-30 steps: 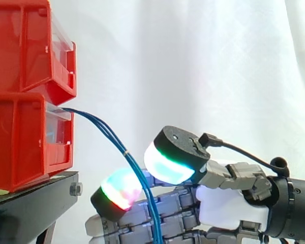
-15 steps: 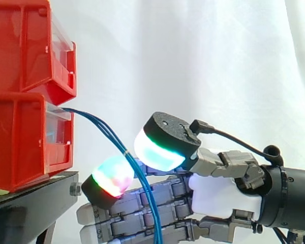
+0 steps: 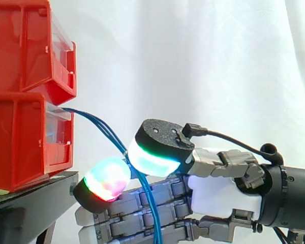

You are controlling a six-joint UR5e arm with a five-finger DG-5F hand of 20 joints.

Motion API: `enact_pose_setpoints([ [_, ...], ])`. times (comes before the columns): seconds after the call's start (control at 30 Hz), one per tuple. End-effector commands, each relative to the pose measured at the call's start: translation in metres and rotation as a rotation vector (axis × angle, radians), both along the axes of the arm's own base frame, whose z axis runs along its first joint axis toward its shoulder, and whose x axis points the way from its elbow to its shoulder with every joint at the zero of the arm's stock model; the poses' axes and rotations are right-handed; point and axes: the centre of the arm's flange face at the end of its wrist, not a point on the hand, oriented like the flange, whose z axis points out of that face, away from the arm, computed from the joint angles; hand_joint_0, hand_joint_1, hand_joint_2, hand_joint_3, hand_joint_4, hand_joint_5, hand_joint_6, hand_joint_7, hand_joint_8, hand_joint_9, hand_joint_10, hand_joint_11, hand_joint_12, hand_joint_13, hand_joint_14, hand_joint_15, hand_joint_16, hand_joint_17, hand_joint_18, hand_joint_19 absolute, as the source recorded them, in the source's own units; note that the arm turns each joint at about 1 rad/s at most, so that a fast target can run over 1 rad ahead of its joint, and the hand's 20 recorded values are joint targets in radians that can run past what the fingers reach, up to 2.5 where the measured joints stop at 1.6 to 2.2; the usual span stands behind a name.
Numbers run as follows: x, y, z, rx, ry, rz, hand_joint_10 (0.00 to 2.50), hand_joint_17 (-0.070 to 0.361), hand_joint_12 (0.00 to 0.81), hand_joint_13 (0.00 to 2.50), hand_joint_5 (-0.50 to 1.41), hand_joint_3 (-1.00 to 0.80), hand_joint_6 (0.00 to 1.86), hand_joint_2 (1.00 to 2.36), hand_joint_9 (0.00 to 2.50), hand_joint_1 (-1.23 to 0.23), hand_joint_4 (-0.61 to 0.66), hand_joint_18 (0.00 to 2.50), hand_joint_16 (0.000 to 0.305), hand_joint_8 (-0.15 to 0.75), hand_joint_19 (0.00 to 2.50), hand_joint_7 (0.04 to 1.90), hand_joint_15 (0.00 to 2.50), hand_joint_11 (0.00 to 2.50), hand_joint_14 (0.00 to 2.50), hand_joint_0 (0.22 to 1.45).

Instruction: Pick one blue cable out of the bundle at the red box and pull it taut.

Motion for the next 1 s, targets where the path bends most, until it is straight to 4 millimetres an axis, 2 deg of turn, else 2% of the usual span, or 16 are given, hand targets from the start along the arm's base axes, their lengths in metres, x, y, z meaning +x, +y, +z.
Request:
enact_pose_setpoints([
  [0.0,0.000,-0.002,0.001,0.001,-0.001,-0.001,0.00,0.129,0.386,0.42,-0.17,-0.38,0.81,1.01,0.48,-0.70,0.23,0.45,0.057,0.351,0.28,0.79,0.21,0.27,0.01,0.57],
  [0.17,0.000,-0.006,0.003,0.002,-0.004,-0.001,0.00,0.129,0.387,0.42,-0.15,-0.39,0.76,1.01,0.49,-0.67,0.24,0.45,0.057,0.356,0.28,0.85,0.21,0.26,0.01,0.55],
  [0.4,0.002,-0.010,0.006,0.002,-0.009,0.003,0.00,0.124,0.378,0.41,-0.11,-0.27,0.67,1.01,0.50,-0.58,0.24,0.41,0.055,0.340,0.31,0.99,0.22,0.24,0.01,0.59],
  [0.5,0.001,-0.013,0.006,0.002,-0.009,0.001,0.00,0.124,0.377,0.41,-0.11,-0.23,0.64,1.02,0.50,-0.58,0.22,0.41,0.055,0.340,0.31,1.05,0.22,0.25,0.01,0.59],
  [0.67,0.001,-0.013,0.007,-0.001,-0.011,0.015,0.00,0.131,0.392,0.42,-0.13,-0.18,0.68,1.02,0.49,-0.68,0.23,0.43,0.058,0.356,0.29,0.97,0.22,0.26,0.01,0.59],
  [0.8,0.002,-0.014,0.007,-0.001,-0.011,0.013,0.00,0.126,0.379,0.41,-0.13,-0.26,0.68,1.01,0.48,-0.70,0.22,0.42,0.056,0.344,0.30,0.97,0.22,0.26,0.01,0.58],
  [0.87,0.002,-0.014,0.007,-0.002,-0.011,0.013,0.00,0.130,0.388,0.41,-0.13,-0.40,0.67,1.01,0.49,-0.68,0.24,0.43,0.058,0.353,0.31,0.97,0.22,0.26,0.01,0.53],
  [0.97,0.002,-0.014,0.007,-0.004,-0.011,0.013,0.01,0.135,0.397,0.41,-0.12,-0.48,0.62,1.00,0.49,-0.66,0.27,0.44,0.060,0.359,0.30,1.02,0.22,0.26,0.01,0.51],
])
